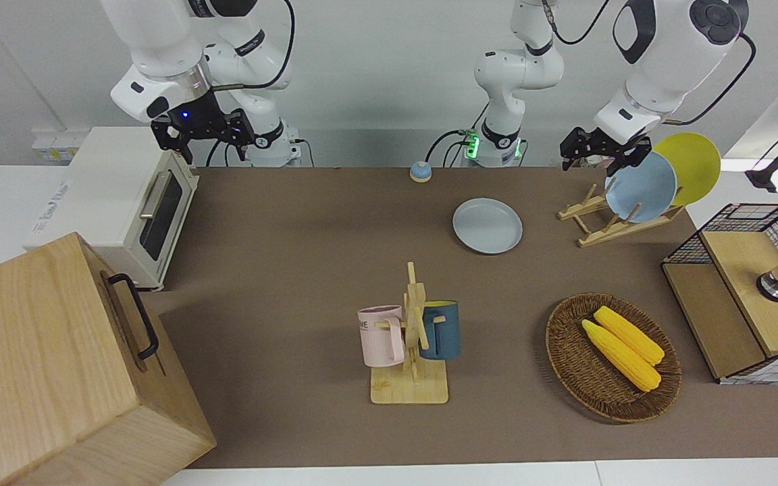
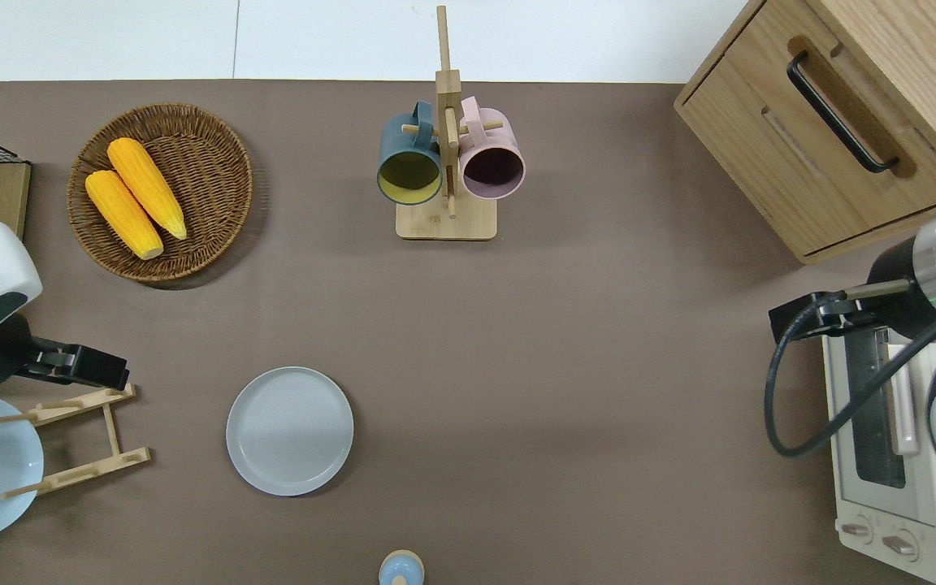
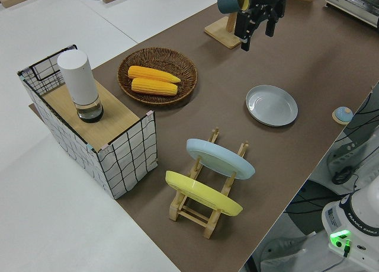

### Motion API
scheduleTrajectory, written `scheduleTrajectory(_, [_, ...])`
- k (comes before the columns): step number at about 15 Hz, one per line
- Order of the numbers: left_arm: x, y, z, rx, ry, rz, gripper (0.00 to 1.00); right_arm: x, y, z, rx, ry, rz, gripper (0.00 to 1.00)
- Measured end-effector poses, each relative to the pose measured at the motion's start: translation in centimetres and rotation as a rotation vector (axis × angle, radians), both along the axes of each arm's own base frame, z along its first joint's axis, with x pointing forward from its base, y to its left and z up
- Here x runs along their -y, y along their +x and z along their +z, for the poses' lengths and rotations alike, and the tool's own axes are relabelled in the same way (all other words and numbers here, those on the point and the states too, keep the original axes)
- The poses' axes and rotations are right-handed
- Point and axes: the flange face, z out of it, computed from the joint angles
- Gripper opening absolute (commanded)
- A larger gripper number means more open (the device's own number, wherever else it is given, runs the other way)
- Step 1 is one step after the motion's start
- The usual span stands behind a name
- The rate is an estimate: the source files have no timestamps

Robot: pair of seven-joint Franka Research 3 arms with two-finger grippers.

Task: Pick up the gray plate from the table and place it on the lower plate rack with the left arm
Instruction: 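Move the left gripper over to the edge of the gray plate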

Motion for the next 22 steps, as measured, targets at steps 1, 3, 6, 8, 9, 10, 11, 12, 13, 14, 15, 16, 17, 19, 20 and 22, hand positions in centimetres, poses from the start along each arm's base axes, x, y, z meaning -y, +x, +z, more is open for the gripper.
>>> scheduleTrajectory(1, [0.0, -0.3, -0.3, -0.002, 0.000, 0.001, 0.99, 0.0, 0.0, 0.0, 0.000, 0.000, 0.000, 0.983])
scheduleTrajectory(3, [-0.1, -1.0, -1.1, 0.012, -0.001, 0.003, 0.99, 0.0, 0.0, 0.0, 0.000, 0.000, 0.000, 0.983])
scheduleTrajectory(6, [-0.2, -3.2, -2.8, 0.054, -0.002, 0.008, 0.99, 0.0, 0.0, 0.0, 0.000, 0.000, 0.000, 0.983])
scheduleTrajectory(8, [-0.4, -5.1, -4.1, 0.092, -0.004, 0.013, 0.99, 0.0, 0.0, 0.0, 0.000, 0.000, 0.000, 0.983])
scheduleTrajectory(9, [-0.5, -5.7, -4.5, 0.105, -0.004, 0.015, 0.99, 0.0, 0.0, 0.0, 0.000, 0.000, 0.000, 0.983])
scheduleTrajectory(10, [-0.6, -6.1, -4.9, 0.120, -0.005, 0.018, 0.99, 0.0, 0.0, 0.0, 0.000, 0.000, 0.000, 0.983])
scheduleTrajectory(11, [-0.7, -6.5, -5.4, 0.131, -0.005, 0.020, 0.99, 0.0, 0.0, 0.0, 0.000, 0.000, 0.000, 0.983])
scheduleTrajectory(12, [-0.8, -6.9, -5.9, 0.138, -0.006, 0.024, 0.99, 0.0, 0.0, 0.0, 0.000, 0.000, 0.000, 0.983])
scheduleTrajectory(13, [-0.9, -7.1, -6.4, 0.141, -0.006, 0.033, 0.99, 0.0, 0.0, 0.0, 0.000, 0.000, 0.000, 0.983])
scheduleTrajectory(14, [-1.1, -7.3, -6.7, 0.144, -0.004, 0.052, 0.99, 0.0, 0.0, 0.0, 0.000, 0.000, 0.000, 0.983])
scheduleTrajectory(15, [-1.2, -7.4, -7.1, 0.148, -0.002, 0.084, 0.99, 0.0, 0.0, 0.0, 0.000, 0.000, 0.000, 0.983])
scheduleTrajectory(16, [-1.1, -7.4, -7.3, 0.151, 0.002, 0.115, 0.99, 0.0, 0.0, 0.0, 0.000, 0.000, 0.000, 0.983])
scheduleTrajectory(17, [-1.0, -7.4, -7.6, 0.154, 0.006, 0.151, 0.99, 0.0, 0.0, 0.0, 0.000, 0.000, 0.000, 0.983])
scheduleTrajectory(19, [-0.5, -7.6, -8.3, 0.148, 0.014, 0.196, 0.99, 0.0, 0.0, 0.0, 0.000, 0.000, 0.000, 0.983])
scheduleTrajectory(20, [-0.3, -7.6, -8.6, 0.144, 0.017, 0.204, 0.99, 0.0, 0.0, 0.0, 0.000, 0.000, 0.000, 0.983])
scheduleTrajectory(22, [-0.1, -7.8, -9.3, 0.135, 0.020, 0.213, 0.99, 0.0, 0.0, 0.0, 0.000, 0.000, 0.000, 0.983])
